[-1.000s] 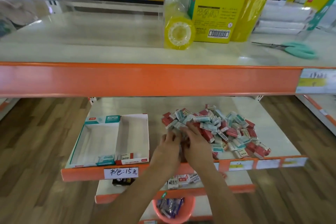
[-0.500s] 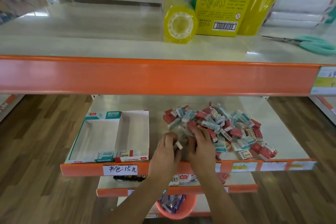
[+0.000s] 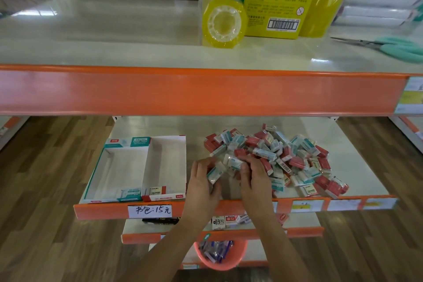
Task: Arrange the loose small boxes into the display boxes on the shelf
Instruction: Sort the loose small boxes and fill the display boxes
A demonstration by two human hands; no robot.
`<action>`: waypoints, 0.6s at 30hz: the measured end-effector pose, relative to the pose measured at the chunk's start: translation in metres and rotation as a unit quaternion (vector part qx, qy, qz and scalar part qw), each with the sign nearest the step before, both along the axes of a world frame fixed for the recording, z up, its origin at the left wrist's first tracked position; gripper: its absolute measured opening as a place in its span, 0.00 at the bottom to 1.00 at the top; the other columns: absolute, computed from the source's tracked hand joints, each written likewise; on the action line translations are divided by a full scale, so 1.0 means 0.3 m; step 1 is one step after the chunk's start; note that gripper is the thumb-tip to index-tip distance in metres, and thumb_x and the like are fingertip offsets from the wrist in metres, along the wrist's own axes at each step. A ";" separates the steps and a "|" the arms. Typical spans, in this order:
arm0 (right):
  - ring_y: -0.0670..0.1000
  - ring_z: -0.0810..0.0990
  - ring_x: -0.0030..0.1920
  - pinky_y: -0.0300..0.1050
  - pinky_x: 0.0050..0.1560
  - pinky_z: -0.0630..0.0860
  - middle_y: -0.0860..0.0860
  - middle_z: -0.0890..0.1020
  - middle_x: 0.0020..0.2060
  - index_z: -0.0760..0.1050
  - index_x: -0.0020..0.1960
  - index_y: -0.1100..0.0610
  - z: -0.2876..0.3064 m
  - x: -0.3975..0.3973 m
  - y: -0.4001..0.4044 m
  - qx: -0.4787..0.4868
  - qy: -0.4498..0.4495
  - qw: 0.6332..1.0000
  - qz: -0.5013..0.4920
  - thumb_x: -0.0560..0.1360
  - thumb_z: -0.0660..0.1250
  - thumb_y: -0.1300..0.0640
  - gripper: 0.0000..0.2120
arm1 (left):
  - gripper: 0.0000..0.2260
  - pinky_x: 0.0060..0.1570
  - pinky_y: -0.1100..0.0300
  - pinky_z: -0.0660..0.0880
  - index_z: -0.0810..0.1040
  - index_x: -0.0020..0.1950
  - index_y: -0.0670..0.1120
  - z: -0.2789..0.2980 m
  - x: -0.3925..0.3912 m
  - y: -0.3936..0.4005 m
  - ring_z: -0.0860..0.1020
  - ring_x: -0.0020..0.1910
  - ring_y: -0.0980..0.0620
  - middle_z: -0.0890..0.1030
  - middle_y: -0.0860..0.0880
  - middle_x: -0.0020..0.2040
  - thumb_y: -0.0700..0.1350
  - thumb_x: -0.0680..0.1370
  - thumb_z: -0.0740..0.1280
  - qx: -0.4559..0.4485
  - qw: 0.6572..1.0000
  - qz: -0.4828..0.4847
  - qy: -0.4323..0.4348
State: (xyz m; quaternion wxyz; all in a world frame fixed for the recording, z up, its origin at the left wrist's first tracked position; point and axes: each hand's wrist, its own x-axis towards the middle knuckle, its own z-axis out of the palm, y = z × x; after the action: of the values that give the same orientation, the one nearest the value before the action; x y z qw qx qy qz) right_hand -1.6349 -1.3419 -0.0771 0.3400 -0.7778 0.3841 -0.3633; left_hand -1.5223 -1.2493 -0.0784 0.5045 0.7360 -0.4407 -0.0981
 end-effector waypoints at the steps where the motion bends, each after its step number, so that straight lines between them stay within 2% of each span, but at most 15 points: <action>1: 0.39 0.79 0.42 0.27 0.39 0.71 0.39 0.80 0.43 0.73 0.60 0.45 -0.001 -0.002 0.001 0.023 -0.024 0.999 -0.003 0.83 0.55 0.53 0.11 | 0.22 0.49 0.78 0.67 0.69 0.62 0.48 0.001 0.002 0.000 0.71 0.54 0.69 0.72 0.52 0.57 0.34 0.72 0.69 0.001 1.000 -0.003 0.003; 3: 0.45 0.82 0.36 0.38 0.36 0.77 0.41 0.81 0.41 0.74 0.60 0.42 -0.006 -0.012 -0.002 0.068 -0.063 0.996 0.000 0.83 0.56 0.53 0.11 | 0.19 0.50 0.78 0.66 0.70 0.62 0.47 0.002 0.006 -0.001 0.71 0.54 0.69 0.73 0.52 0.56 0.35 0.73 0.68 -0.001 1.000 -0.011 0.002; 6: 0.54 0.82 0.40 0.54 0.41 0.80 0.45 0.82 0.43 0.76 0.57 0.42 -0.002 -0.031 -0.012 0.110 -0.089 0.990 0.004 0.81 0.60 0.57 0.12 | 0.15 0.51 0.77 0.66 0.71 0.63 0.49 0.006 0.008 -0.005 0.72 0.54 0.66 0.75 0.54 0.55 0.39 0.77 0.64 0.003 1.000 -0.014 0.004; 7: 0.55 0.82 0.42 0.55 0.43 0.80 0.45 0.82 0.44 0.78 0.54 0.43 0.002 -0.034 -0.015 0.127 -0.104 0.986 0.002 0.80 0.62 0.59 0.13 | 0.15 0.51 0.78 0.66 0.72 0.64 0.51 0.006 0.007 -0.007 0.72 0.54 0.65 0.75 0.57 0.55 0.41 0.78 0.63 0.011 1.000 -0.011 0.000; 9: 0.49 0.82 0.46 0.46 0.45 0.79 0.45 0.83 0.46 0.79 0.48 0.44 0.010 -0.039 -0.018 0.143 -0.125 0.982 -0.010 0.76 0.66 0.63 0.13 | 0.14 0.51 0.77 0.64 0.73 0.63 0.54 0.007 0.002 -0.008 0.70 0.53 0.61 0.74 0.60 0.53 0.41 0.79 0.62 0.023 0.999 -0.005 -0.028; 11: 0.47 0.82 0.48 0.40 0.47 0.79 0.45 0.83 0.47 0.80 0.46 0.46 0.013 -0.040 -0.021 0.149 -0.130 0.980 -0.014 0.72 0.72 0.62 0.11 | 0.15 0.50 0.74 0.66 0.75 0.63 0.54 0.008 -0.003 -0.006 0.68 0.52 0.58 0.75 0.60 0.52 0.40 0.79 0.62 0.026 0.998 -0.003 -0.051; 14: 0.46 0.83 0.50 0.40 0.49 0.80 0.47 0.83 0.49 0.79 0.50 0.49 0.010 -0.043 -0.027 0.158 -0.129 0.979 -0.001 0.70 0.76 0.59 0.12 | 0.19 0.48 0.69 0.70 0.73 0.66 0.55 0.011 -0.001 -0.007 0.71 0.49 0.56 0.72 0.57 0.51 0.38 0.79 0.61 0.016 0.999 -0.021 -0.035; 18: 0.46 0.82 0.53 0.44 0.51 0.80 0.51 0.82 0.54 0.79 0.56 0.46 0.005 -0.045 -0.031 0.157 -0.119 0.980 0.025 0.71 0.75 0.61 0.18 | 0.22 0.39 0.74 0.69 0.69 0.69 0.58 0.017 0.000 -0.006 0.73 0.37 0.57 0.69 0.54 0.48 0.37 0.78 0.61 0.017 0.999 -0.038 -0.014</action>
State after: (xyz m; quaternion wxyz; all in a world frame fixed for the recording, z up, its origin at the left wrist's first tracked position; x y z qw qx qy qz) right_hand -1.6482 -1.3512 -0.0756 0.5099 -0.6752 0.3735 -0.3802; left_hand -1.5224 -1.2510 -0.0733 0.4815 0.7283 -0.4739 -0.1147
